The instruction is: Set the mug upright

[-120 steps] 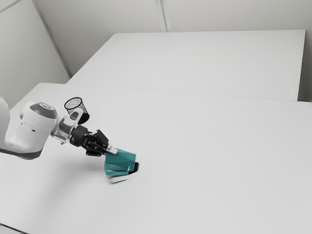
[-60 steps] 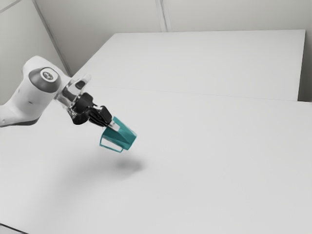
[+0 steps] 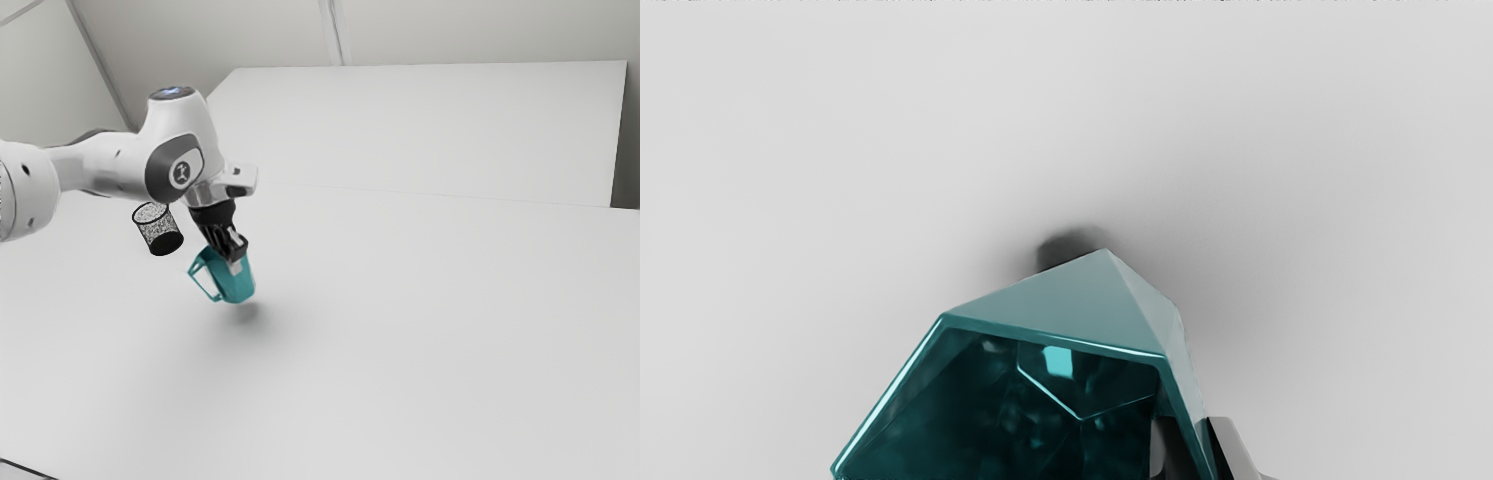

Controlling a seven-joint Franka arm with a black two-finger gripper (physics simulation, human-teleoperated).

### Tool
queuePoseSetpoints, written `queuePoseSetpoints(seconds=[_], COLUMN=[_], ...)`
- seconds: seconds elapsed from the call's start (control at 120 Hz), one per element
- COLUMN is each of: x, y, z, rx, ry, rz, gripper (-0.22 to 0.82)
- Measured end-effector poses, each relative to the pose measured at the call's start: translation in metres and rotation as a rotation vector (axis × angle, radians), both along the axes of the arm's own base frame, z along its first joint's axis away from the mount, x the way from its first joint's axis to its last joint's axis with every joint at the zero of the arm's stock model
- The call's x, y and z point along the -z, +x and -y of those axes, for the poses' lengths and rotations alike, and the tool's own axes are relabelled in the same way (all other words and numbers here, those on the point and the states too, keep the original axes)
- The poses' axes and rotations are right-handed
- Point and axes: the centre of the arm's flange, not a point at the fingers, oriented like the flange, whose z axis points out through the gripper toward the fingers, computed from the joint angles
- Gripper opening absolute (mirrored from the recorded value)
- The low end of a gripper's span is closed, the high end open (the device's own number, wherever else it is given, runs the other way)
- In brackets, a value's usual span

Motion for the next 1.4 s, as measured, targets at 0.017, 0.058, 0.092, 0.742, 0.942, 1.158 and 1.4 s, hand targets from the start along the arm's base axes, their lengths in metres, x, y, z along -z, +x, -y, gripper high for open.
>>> queuePoseSetpoints(seconds=[0.017,0.058,0.092,0.742,0.942,1.158,1.4], x=[0.003,0.01,0.017,0.057,0.021,-0.064,-0.159], y=[0.001,0.002,0.002,0.007,0.005,0.029,0.039], z=[0.001,0.003,0.001,-0.02,-0.001,0.007,0.001], rx=[-0.002,-0.01,-0.022,-0.201,-0.186,-0.208,-0.235], ry=[0.004,0.013,0.018,0.037,0.024,-0.017,-0.034], rz=[0.001,0.001,-0.002,-0.02,0.033,0.107,0.123], gripper=[-0.18,-0.18,-0.18,0.18,0.44,0.55,0.59])
